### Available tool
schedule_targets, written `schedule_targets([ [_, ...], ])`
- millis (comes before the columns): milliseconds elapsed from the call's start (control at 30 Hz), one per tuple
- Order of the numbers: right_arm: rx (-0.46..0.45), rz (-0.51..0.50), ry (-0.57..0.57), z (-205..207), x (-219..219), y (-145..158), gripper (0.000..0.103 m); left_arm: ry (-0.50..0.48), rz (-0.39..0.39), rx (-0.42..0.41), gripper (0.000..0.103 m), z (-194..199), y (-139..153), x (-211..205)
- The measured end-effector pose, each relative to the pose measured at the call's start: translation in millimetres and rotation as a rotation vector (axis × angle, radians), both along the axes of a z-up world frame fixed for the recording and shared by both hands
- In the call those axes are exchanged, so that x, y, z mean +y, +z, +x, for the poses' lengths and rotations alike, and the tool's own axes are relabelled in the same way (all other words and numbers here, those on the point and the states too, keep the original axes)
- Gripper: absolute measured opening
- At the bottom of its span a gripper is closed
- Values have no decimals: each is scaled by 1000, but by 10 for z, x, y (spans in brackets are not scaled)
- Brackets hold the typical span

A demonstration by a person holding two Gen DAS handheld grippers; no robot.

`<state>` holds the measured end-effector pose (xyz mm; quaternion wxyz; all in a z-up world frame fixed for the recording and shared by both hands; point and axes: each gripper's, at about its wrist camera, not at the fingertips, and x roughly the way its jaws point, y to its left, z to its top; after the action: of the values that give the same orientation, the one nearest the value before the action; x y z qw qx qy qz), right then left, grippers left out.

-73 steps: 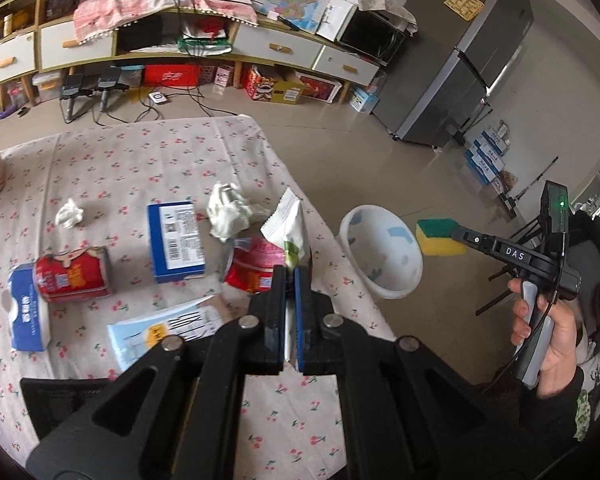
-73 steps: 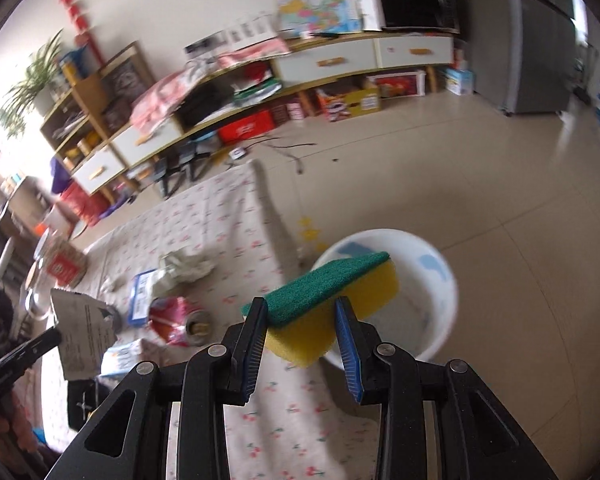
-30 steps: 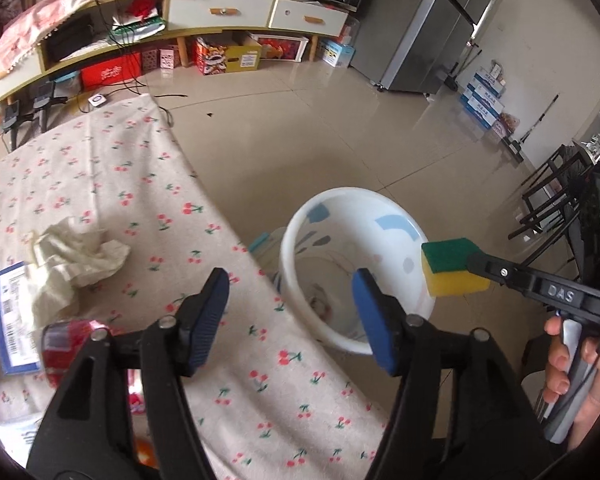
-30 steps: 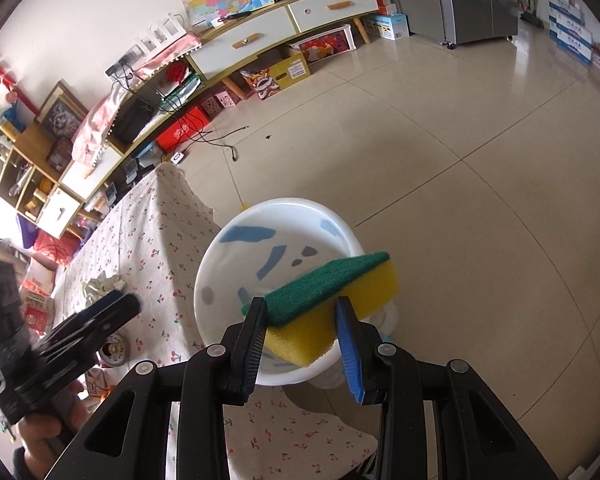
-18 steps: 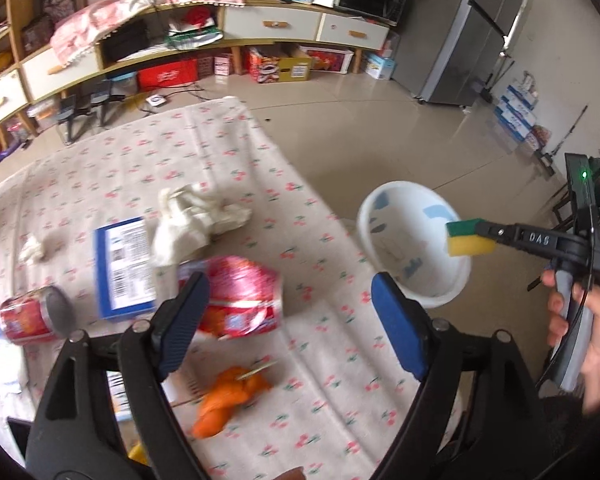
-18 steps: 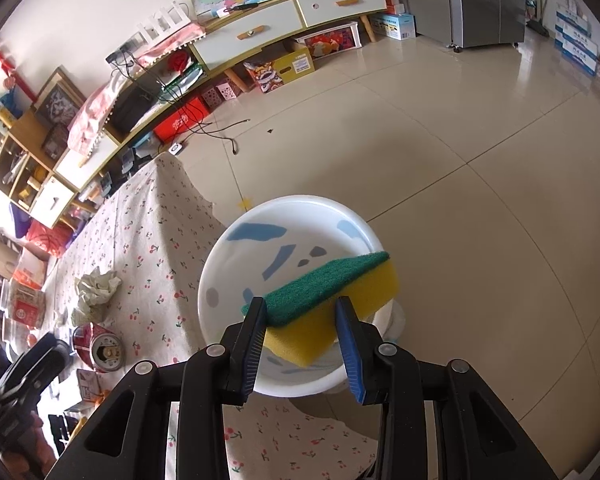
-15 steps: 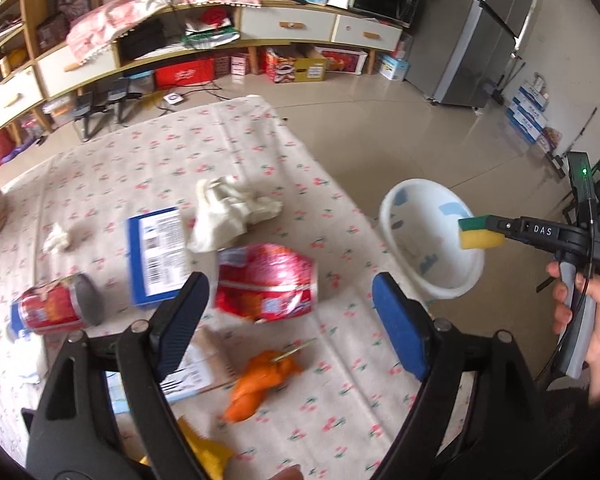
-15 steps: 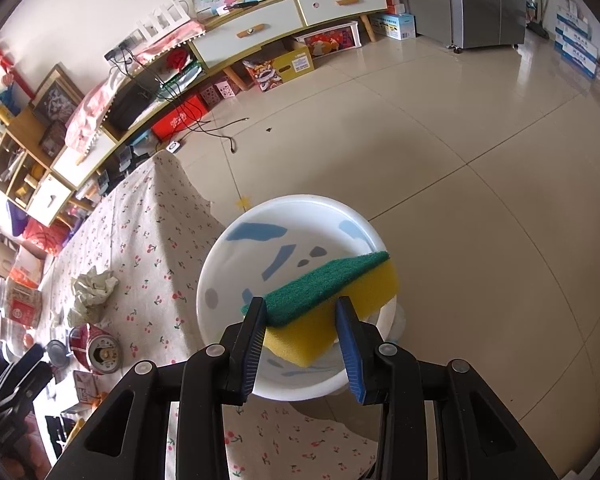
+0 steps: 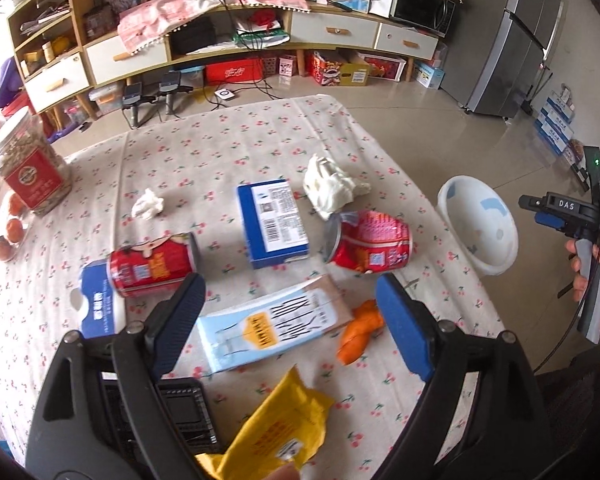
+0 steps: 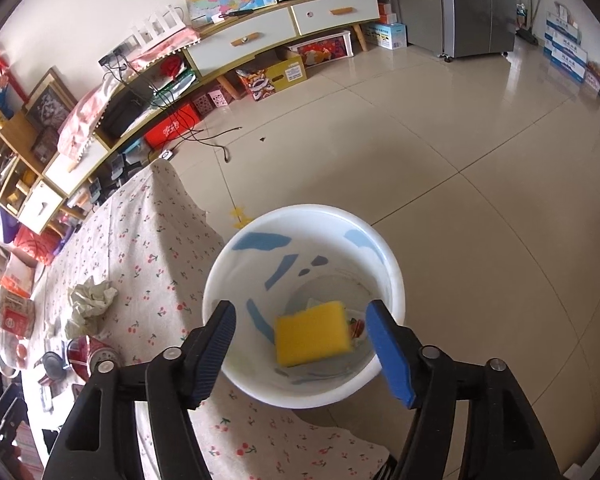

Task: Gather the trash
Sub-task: 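Return the right gripper to the table and grasp the crushed red can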

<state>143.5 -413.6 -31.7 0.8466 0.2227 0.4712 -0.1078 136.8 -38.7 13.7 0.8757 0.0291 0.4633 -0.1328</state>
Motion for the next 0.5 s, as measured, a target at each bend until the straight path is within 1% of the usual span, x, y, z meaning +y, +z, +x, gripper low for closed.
schedule_targets([
  [200,7,-5,14,-3,230,84,77,33,21,2,87,-44,-8,288],
  [400,-16,-22,83,4,604,203,81,78,28,13,87,-61,-59,605],
  [500,-30,-49,118,7,809,272,83,103,22,25,87,-88,-100,734],
])
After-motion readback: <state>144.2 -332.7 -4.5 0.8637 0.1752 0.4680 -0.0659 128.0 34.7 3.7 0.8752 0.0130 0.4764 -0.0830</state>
